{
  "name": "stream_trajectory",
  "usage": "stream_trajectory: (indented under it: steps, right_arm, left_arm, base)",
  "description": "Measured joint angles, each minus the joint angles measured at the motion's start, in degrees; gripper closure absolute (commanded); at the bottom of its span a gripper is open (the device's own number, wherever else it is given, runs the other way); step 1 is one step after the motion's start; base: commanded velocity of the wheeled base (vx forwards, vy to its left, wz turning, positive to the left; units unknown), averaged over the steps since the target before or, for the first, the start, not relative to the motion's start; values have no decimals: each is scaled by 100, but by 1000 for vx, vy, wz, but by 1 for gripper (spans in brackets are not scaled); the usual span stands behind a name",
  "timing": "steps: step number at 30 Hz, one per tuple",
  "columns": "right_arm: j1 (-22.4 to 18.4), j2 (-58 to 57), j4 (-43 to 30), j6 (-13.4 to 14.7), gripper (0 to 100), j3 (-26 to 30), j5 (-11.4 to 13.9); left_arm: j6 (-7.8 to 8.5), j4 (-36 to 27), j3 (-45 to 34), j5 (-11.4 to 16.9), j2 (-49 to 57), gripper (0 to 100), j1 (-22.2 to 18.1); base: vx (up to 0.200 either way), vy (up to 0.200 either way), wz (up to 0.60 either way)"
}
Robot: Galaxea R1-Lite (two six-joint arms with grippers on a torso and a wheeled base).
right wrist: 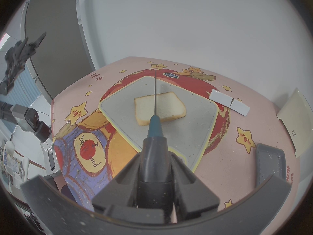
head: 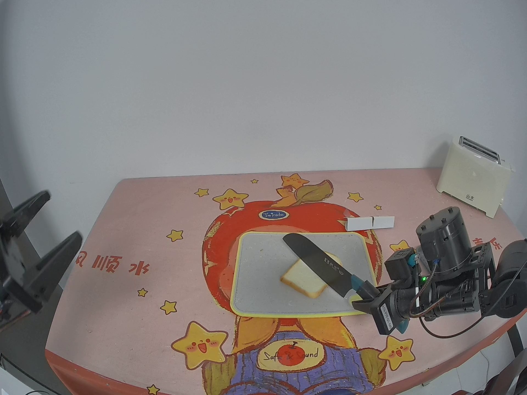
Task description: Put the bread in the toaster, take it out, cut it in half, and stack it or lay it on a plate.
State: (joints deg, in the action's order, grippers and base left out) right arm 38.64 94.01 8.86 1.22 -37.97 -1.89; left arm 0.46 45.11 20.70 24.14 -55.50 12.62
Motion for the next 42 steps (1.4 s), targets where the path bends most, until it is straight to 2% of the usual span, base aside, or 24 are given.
stream_trajectory:
  steps: [6, 9, 16, 24, 31, 36, 42]
  right_arm:
    - [-9, -30, -2, 0, 100, 7, -2]
    - [-6, -35, -2, 0, 100, 5, -5]
    - [11, -38, -2, 0, 100, 0, -7]
    - [7, -49, -2, -5, 100, -12, -5]
    - [11, -55, -2, -7, 100, -15, -7]
    - [24, -50, -2, -10, 100, -22, -7]
    - [33, -28, 0, -13, 100, -45, -10]
  left_arm:
    - [22, 321, 1054, 6, -1488, 100, 987]
    - [22, 488, 1303, 6, -2018, 100, 1230]
    - [-22, 1253, 1518, -132, -2915, 100, 1434]
    - [-76, 1262, 1604, -244, -3479, 100, 1899]
    - [-108, 1220, 2108, -457, -4174, 100, 2338]
    - [-117, 897, 2659, -523, -4635, 100, 2487]
    - [-124, 692, 3327, -879, -5232, 100, 2531]
  base:
    - [0, 0, 0]
    - [0, 0, 0]
    - [0, 0, 0]
    - [0, 0, 0]
    - [0, 0, 0]
    - [0, 0, 0]
    - [0, 0, 0]
